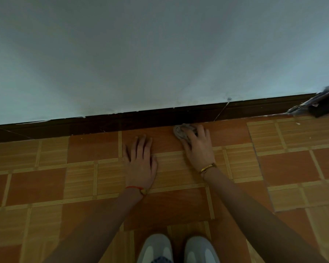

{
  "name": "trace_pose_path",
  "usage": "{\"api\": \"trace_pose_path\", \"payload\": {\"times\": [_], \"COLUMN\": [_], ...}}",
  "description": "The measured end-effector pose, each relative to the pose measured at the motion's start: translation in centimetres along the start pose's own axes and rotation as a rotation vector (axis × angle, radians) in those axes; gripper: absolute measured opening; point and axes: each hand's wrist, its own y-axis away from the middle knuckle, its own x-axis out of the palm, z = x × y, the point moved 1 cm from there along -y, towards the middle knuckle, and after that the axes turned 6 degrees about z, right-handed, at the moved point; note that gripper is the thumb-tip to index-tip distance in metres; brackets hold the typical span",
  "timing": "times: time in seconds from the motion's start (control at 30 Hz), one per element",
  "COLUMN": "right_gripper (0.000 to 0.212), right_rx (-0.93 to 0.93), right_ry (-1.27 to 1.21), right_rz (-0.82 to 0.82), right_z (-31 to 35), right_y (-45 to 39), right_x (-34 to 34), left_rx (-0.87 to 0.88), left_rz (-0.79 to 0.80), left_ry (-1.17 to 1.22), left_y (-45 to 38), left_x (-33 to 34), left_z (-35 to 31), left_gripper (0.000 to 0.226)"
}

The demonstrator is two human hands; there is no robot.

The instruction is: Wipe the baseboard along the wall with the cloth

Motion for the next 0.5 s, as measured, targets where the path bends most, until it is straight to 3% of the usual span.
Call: {"api": "trace_pose_path", "payload": {"times": [0.3,0.5], "right_gripper": [0.036,0.038], "right_rx": [0.295,0.028], "right_ry": [-0.103,-0.047], "right_rz": [-0.122,0.002], "right_z": [-0.1,3.3], "right_y": [-0.1,-1.0], "right_x": [-0.4,1.4], "left_rx": [0.002,0.009], "left_rz": [-0.001,-0.016], "left_ry": [0.007,0.023], "left_y": [0.0,0.0], "left_x": [0.0,0.0], "left_z": [0.1,0.1], "left_gripper": [0.056,0.056]}}
